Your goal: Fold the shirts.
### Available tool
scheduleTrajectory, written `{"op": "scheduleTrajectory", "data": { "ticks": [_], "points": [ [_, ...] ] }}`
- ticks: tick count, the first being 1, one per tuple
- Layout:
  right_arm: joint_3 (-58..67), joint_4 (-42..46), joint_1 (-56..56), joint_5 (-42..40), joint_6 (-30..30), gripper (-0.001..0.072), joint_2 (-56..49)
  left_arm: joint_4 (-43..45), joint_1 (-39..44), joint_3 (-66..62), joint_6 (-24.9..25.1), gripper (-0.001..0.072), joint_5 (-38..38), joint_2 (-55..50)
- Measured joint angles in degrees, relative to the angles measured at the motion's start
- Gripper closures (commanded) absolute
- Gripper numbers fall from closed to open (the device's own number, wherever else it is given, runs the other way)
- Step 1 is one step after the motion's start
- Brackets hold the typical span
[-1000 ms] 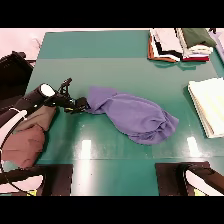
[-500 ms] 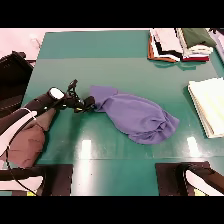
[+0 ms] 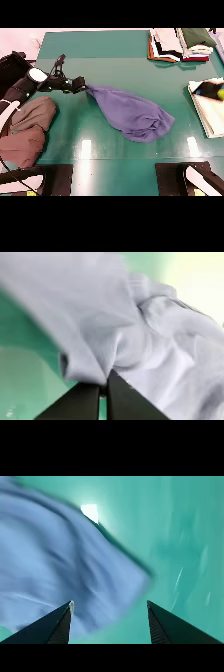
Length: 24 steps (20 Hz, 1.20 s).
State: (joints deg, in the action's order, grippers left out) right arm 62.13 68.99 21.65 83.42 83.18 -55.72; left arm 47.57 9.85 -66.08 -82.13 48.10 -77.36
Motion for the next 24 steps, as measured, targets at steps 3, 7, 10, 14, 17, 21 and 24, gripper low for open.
{"op": "scheduleTrajectory", "data": {
  "ticks": [3,7,10,14,17,21,24],
  "points": [
    [-14.6,-2.6,4.8,-5.3,-3.2,0.0206,-1.9,1.9,-0.3,-1.4,0.2,0.0684,1.7,0.4],
    [-23.6,-11.6,5.4,-13.4,-8.5,0.0261,-8.4,3.4,-0.4,-2.0,0.3,0.0684,2.6,0.6],
    [-23.3,-15.8,1.4,-17.9,-10.3,0.0434,-14.2,4.0,-0.4,-2.1,0.3,0.0684,2.8,0.6],
    [-17.8,-17.0,-4.9,-21.4,-11.8,0.0692,-19.2,4.9,-0.5,-2.9,0.3,0.0685,3.2,1.2],
    [-9.8,-17.5,-7.4,-20.9,-13.3,0.0692,-16.3,8.7,-0.5,-7.2,0.2,0.0685,3.7,4.9],
    [5.3,-17.7,-7.6,-19.2,-14.1,0.0692,-6.3,15.9,-0.5,-20.5,0.1,0.0685,6.1,12.7],
    [16.9,-17.9,-5.9,-18.3,-14.1,0.0693,1.6,18.9,-0.5,-33.0,0.0,0.0685,8.3,18.1]
  ]
}}
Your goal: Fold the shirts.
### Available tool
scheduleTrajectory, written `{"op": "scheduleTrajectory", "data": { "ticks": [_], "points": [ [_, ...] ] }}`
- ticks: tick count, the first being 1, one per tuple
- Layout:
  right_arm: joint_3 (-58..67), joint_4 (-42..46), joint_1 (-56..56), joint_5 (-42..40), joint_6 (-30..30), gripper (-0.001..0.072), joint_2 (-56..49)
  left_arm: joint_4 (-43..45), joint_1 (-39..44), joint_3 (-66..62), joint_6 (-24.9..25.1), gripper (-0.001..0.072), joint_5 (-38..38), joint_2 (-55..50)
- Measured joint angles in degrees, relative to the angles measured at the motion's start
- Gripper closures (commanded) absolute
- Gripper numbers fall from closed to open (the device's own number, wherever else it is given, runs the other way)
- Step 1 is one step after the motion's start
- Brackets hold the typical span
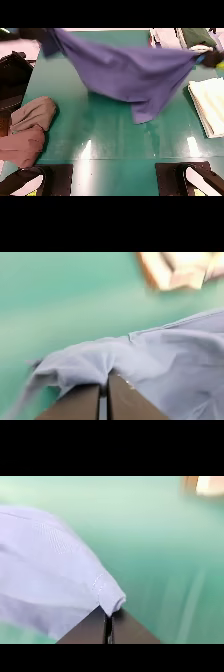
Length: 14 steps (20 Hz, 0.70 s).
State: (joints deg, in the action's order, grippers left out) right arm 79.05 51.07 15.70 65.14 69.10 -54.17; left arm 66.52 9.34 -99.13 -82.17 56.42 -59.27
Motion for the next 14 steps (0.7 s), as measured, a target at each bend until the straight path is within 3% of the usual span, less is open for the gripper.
{"op": "scheduleTrajectory", "data": {
  "ticks": [7,14],
  "points": [
    [19.4,0.0,9.4,5.5,2.8,0.0693,8.9,2.0,0.0,-17.6,-0.4,0.0685,4.4,6.6],
    [31.0,0.0,14.1,14.7,6.3,0.0693,-0.7,2.0,0.0,-13.3,-0.9,0.0685,7.7,3.1]
  ]
}}
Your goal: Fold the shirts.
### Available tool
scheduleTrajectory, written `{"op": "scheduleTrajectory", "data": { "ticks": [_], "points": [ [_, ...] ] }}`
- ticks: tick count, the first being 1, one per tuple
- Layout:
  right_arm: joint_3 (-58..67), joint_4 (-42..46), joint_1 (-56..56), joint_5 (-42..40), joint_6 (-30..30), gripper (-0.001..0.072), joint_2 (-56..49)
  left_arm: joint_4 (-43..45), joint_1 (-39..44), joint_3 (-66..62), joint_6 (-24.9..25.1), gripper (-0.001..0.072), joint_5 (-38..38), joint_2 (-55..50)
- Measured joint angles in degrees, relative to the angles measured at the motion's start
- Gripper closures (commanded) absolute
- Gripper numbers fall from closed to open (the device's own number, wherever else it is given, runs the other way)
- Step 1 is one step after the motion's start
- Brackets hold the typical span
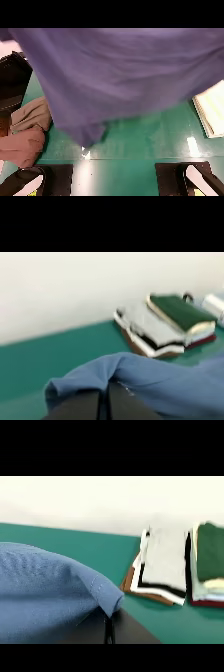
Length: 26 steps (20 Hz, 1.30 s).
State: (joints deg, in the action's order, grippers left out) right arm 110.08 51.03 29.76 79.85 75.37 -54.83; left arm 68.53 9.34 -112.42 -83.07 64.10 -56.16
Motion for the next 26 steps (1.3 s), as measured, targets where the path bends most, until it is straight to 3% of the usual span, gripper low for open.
{"op": "scheduleTrajectory", "data": {
  "ticks": [6,10,11,12,13,20,26],
  "points": [
    [-10.9,6.1,-3.7,3.0,2.1,0.0693,-14.1,0.0,0.1,11.9,0.1,0.0684,1.6,-15.6],
    [-16.7,11.4,-9.4,0.1,3.8,0.0691,-24.4,0.0,0.0,15.5,0.7,0.0672,-0.2,-28.5],
    [-16.7,12.0,-10.5,-0.9,4.3,0.0665,-26.6,0.0,0.0,15.9,0.8,0.0418,-0.9,-30.8],
    [-16.1,12.5,-11.6,-1.8,5.0,0.0397,-28.8,0.1,-0.3,16.2,0.9,0.0140,-1.3,-32.3],
    [-15.0,12.9,-12.4,-2.4,5.2,0.0242,-30.6,0.2,-0.8,16.3,0.8,0.0137,-1.6,-33.4],
    [-10.7,13.1,-13.9,-0.2,6.6,0.0263,-32.2,0.7,-9.0,20.5,-1.7,0.0139,7.0,-29.3],
    [-25.8,13.0,-14.7,-1.0,4.7,0.0263,-21.2,0.5,-5.3,51.0,-3.8,0.0138,4.3,-13.1]
  ]
}}
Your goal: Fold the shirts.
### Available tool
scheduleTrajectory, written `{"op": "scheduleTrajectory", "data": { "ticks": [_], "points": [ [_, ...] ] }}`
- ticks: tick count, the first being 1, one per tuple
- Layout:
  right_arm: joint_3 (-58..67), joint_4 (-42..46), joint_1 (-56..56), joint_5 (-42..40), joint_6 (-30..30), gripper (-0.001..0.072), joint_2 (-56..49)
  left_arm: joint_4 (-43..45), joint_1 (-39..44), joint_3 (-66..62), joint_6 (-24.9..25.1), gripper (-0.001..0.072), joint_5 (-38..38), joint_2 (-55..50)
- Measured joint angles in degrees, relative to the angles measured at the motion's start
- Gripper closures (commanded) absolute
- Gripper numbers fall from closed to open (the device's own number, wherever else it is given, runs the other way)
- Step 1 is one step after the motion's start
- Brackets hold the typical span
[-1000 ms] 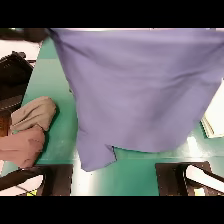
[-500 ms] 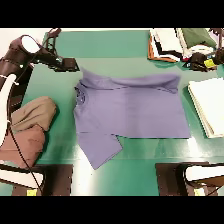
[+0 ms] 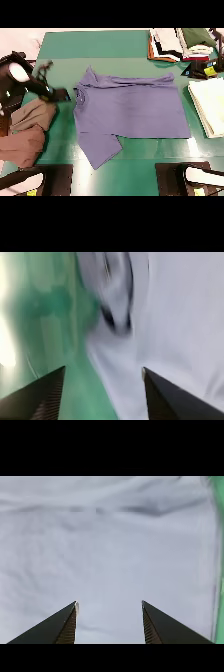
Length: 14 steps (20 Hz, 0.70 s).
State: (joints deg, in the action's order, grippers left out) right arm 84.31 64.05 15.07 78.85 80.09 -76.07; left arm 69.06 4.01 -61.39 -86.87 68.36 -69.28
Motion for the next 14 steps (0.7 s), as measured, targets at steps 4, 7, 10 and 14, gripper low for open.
{"op": "scheduleTrajectory", "data": {
  "ticks": [4,7,10,14],
  "points": [
    [-7.5,0.0,-0.1,-2.3,-0.5,0.0263,5.4,-3.1,5.9,16.5,-2.1,0.0138,-2.5,8.1],
    [-10.5,0.0,-0.2,-3.2,-0.6,0.0263,7.9,-4.2,10.1,23.6,-4.2,0.0138,-4.0,10.7],
    [-11.8,0.0,-0.2,-3.7,-0.7,0.0262,9.7,-5.7,15.0,26.9,-5.4,0.0364,-6.4,11.7],
    [-12.7,0.2,1.7,-2.3,-1.3,0.0263,11.0,-6.8,18.7,28.1,-6.0,0.0684,-9.9,12.1]
  ]
}}
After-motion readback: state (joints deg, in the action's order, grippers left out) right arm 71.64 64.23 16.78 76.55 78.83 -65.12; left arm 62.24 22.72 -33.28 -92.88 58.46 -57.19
